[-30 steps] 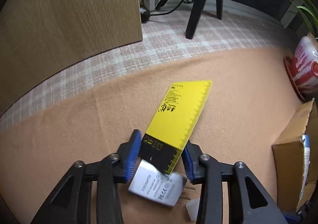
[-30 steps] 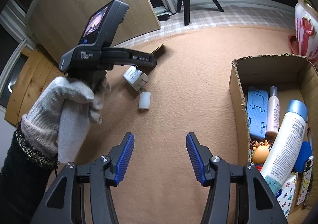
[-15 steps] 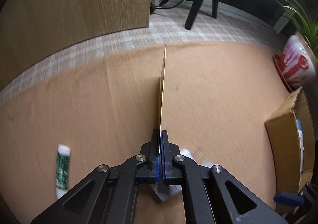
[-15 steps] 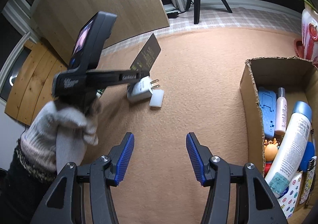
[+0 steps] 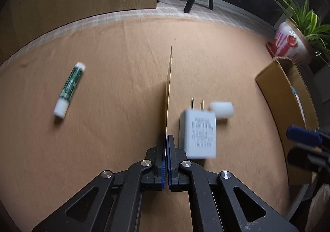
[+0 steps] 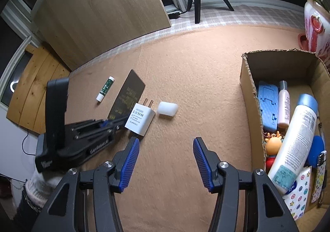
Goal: Organize objects
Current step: 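Carry the card into the box and open the left gripper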
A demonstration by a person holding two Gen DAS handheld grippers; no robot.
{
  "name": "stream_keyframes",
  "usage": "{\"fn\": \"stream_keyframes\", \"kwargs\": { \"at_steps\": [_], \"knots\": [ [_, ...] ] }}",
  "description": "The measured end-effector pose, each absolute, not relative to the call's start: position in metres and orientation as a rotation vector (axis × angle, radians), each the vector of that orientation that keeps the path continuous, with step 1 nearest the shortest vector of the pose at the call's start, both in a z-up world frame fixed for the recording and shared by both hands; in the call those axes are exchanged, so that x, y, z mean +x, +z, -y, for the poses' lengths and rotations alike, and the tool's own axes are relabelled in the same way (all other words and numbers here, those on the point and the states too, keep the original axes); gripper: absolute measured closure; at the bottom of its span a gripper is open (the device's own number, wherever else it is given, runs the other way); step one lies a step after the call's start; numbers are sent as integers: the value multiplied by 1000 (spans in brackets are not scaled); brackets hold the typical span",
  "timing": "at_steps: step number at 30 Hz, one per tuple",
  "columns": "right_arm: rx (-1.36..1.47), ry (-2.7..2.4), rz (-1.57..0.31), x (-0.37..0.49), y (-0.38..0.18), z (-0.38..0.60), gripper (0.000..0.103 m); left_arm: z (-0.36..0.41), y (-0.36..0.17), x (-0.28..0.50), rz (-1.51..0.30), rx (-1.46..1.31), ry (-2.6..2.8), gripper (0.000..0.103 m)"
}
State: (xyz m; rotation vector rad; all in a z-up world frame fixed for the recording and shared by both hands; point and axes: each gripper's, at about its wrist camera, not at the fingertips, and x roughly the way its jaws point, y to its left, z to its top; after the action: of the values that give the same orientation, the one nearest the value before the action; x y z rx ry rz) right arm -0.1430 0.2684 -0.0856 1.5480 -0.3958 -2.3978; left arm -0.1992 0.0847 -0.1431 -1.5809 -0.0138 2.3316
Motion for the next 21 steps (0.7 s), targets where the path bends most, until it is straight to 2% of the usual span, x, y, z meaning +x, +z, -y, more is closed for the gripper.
{"fn": "stream_keyframes", "kwargs": {
  "at_steps": [10,21],
  "knots": [
    [1503,-2437,423,-119,-71,-282,52,-60,-139,-152,126,-1596,2359,103],
    [1503,-2525,389,-81,-61,-312,52,-66,-108,-115,128,-1531,2359,103]
  ]
}}
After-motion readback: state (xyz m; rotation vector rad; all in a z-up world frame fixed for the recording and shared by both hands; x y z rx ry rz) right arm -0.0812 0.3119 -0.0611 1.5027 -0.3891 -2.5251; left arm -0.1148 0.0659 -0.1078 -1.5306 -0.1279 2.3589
